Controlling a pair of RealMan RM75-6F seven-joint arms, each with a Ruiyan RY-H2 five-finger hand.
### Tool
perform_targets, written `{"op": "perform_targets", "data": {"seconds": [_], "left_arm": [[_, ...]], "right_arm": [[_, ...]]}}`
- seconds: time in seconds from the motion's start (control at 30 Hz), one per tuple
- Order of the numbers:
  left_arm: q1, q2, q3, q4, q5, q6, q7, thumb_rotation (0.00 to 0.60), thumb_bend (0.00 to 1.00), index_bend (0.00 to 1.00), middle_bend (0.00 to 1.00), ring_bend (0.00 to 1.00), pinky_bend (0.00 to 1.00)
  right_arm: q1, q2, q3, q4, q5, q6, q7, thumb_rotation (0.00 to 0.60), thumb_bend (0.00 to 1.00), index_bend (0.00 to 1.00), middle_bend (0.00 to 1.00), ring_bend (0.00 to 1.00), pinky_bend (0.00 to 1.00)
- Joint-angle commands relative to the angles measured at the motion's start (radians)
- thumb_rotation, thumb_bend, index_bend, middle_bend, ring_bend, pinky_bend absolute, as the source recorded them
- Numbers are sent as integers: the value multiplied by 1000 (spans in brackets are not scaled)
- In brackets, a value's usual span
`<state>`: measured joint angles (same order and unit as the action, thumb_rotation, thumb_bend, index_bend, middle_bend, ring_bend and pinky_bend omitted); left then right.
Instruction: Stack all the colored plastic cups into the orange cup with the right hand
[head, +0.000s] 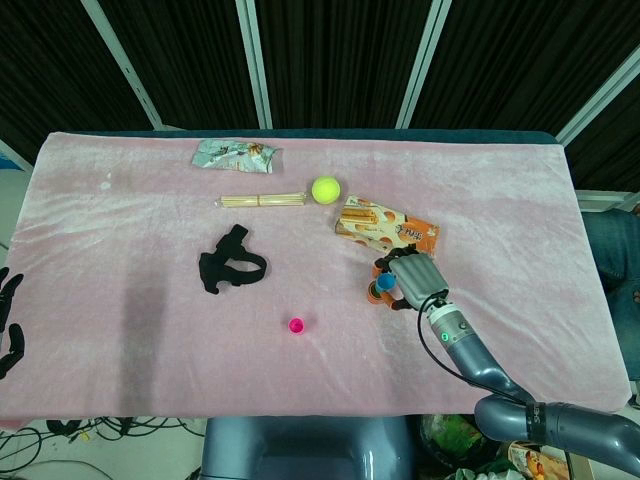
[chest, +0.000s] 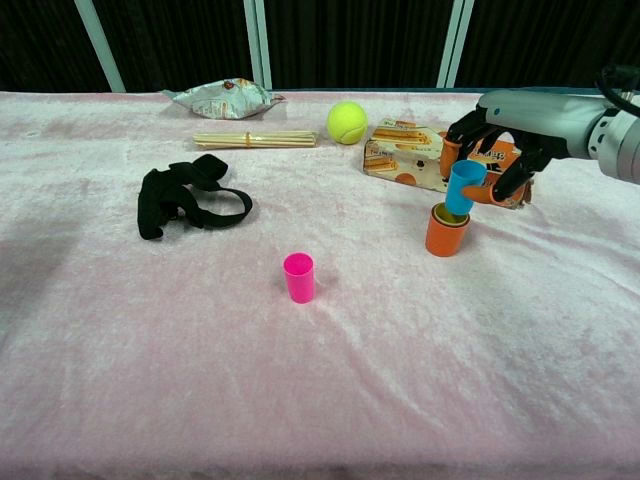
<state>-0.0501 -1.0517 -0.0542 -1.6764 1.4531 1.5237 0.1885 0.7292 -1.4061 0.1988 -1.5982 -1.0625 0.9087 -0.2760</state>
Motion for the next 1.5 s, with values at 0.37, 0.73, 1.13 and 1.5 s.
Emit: {"op": "perform_targets", "data": {"seconds": [0.37, 0.73, 1.13, 1.5], "left_arm": [[1, 1, -1, 1, -4, 0, -1, 600, 698, 70, 11, 0, 31], [1, 1, -2, 1, -3, 1, -4, 600, 698, 66, 11, 0, 31], [2, 3, -2, -1, 2, 6, -9, 600, 699, 66, 11, 0, 31], [2, 6, -1, 1, 5, 6, -18, 600, 698, 66, 11, 0, 31]], "right_arm": [[3, -33, -25, 40, -17, -12, 22, 600, 358, 515, 456, 232, 208], [7, 1, -27, -27, -5, -11, 4, 600, 195, 172, 171, 161, 207], [11, -29, -30, -182, -90, 59, -28, 600, 201, 255, 282, 167, 207], [90, -178, -18, -141, -20, 24, -125, 600, 202, 259, 281, 167, 207]]}}
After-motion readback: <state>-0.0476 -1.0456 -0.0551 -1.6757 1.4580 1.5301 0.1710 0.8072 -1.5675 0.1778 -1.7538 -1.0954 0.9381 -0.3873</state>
